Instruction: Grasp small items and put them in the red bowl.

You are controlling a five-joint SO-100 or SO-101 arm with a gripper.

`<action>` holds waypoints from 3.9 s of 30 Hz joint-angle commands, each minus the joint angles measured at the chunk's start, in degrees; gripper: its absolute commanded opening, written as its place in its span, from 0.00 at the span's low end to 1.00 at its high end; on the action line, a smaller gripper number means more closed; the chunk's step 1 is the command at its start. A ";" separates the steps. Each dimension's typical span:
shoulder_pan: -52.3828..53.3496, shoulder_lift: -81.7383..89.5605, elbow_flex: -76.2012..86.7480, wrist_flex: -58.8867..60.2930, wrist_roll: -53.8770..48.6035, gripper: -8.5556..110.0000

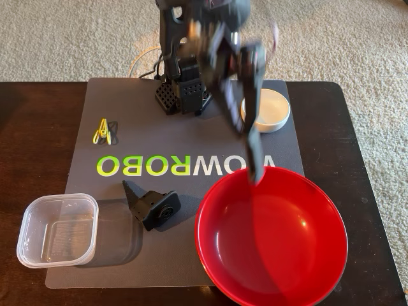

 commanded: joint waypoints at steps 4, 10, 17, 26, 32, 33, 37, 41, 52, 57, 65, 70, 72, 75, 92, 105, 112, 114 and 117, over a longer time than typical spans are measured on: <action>3.52 -19.25 -2.72 -7.03 -4.39 0.07; 3.16 -32.26 -5.89 -7.73 -7.29 0.08; 3.78 -27.07 -5.36 -7.03 -6.59 0.31; -2.11 -13.01 1.41 1.49 -2.11 0.35; -15.73 15.91 37.71 -2.64 17.31 0.36; -17.23 16.88 40.52 -2.72 19.34 0.36; -21.27 17.14 45.35 -2.90 26.19 0.37; -27.07 7.91 45.35 -2.90 29.97 0.37; -42.28 2.46 47.11 -4.04 25.14 0.36; -40.17 -2.46 52.12 -7.12 26.46 0.34; -34.01 -5.63 57.04 -11.60 28.04 0.29; -34.10 -7.38 56.87 -14.94 24.43 0.07; -34.19 -7.38 56.78 -16.52 22.50 0.07; -33.93 -6.77 56.34 -17.05 21.09 0.07; -28.83 26.28 53.09 -14.77 5.89 0.07; -19.07 34.54 43.95 -14.33 0.00 0.07; -8.26 15.03 26.46 -20.13 -4.57 0.07; -7.38 6.59 17.14 -18.98 -8.53 0.07; -5.19 -8.79 1.93 -15.91 -14.68 0.07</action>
